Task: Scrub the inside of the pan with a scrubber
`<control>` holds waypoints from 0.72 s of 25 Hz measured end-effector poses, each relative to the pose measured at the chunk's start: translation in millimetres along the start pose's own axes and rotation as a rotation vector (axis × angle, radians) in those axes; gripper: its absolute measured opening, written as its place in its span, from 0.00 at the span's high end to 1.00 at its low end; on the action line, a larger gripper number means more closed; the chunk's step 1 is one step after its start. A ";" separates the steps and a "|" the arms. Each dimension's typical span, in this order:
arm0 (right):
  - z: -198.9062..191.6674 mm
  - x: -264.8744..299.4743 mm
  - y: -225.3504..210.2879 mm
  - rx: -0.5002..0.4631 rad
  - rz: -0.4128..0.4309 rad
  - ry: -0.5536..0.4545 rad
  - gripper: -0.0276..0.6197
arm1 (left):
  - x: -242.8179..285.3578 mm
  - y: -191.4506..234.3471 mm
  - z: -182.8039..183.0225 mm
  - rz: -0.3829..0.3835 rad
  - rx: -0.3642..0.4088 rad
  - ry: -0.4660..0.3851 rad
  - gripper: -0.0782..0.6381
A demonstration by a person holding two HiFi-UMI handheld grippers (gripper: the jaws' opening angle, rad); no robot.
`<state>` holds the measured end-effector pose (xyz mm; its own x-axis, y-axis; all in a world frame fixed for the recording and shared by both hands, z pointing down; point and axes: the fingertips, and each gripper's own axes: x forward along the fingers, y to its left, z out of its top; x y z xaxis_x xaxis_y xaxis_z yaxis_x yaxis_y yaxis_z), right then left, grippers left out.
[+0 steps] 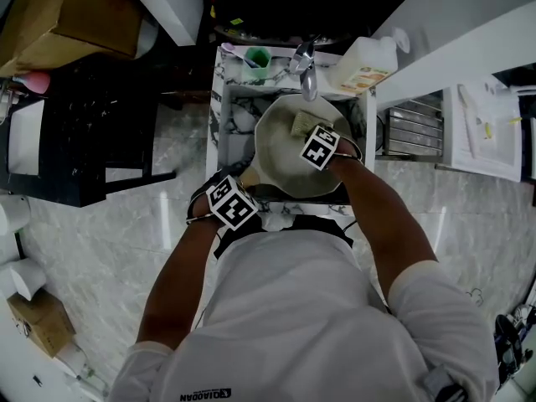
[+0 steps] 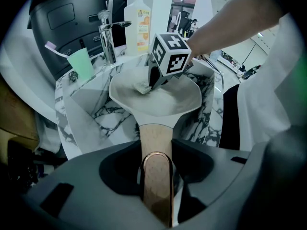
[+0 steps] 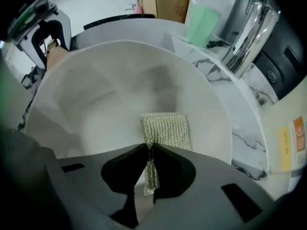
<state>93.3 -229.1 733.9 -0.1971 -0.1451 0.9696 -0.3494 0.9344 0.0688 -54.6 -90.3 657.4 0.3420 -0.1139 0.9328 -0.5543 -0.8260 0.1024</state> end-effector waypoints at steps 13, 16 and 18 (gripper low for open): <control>-25.6 18.2 9.8 0.103 0.091 0.098 0.85 | -1.8 -2.0 1.3 -0.015 -0.004 -0.003 0.61; -33.4 16.5 18.4 0.119 0.117 0.130 0.85 | -1.2 -2.1 1.4 -0.016 -0.004 -0.002 0.61; -37.2 15.0 25.3 0.139 0.140 0.145 0.85 | -0.4 -2.7 0.7 -0.021 -0.008 0.000 0.61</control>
<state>115.6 -195.5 759.0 -0.1226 0.0400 0.9917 -0.4524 0.8871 -0.0917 -52.7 -88.3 656.5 0.3534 -0.0963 0.9305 -0.5533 -0.8235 0.1249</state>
